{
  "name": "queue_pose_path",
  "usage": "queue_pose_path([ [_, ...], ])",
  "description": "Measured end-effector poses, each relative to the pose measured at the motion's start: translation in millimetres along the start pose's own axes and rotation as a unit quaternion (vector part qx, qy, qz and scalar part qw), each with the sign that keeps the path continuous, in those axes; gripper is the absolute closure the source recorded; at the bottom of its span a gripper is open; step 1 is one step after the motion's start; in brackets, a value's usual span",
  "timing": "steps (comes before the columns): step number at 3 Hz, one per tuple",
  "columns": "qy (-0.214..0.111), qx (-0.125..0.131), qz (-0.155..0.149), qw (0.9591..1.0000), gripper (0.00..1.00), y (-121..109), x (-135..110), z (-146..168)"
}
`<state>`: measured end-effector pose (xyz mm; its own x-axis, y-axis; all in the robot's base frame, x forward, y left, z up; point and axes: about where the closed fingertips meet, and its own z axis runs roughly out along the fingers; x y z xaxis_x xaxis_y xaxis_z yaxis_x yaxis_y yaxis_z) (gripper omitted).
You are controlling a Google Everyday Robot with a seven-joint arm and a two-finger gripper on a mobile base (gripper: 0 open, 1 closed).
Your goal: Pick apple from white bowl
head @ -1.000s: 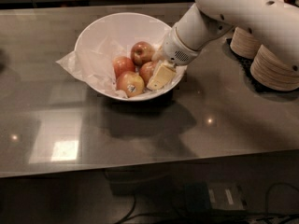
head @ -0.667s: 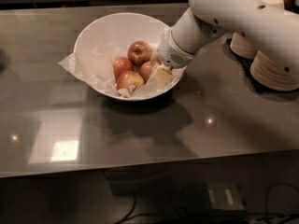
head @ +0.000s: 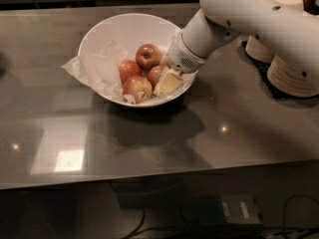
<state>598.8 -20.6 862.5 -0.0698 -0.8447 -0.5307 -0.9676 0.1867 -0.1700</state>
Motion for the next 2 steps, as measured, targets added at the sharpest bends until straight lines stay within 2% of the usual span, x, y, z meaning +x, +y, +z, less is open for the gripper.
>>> queue_pose_path([
  [2, 0.000, 0.000, 0.000, 1.0000, 0.99, 0.1, 0.0, -0.2],
])
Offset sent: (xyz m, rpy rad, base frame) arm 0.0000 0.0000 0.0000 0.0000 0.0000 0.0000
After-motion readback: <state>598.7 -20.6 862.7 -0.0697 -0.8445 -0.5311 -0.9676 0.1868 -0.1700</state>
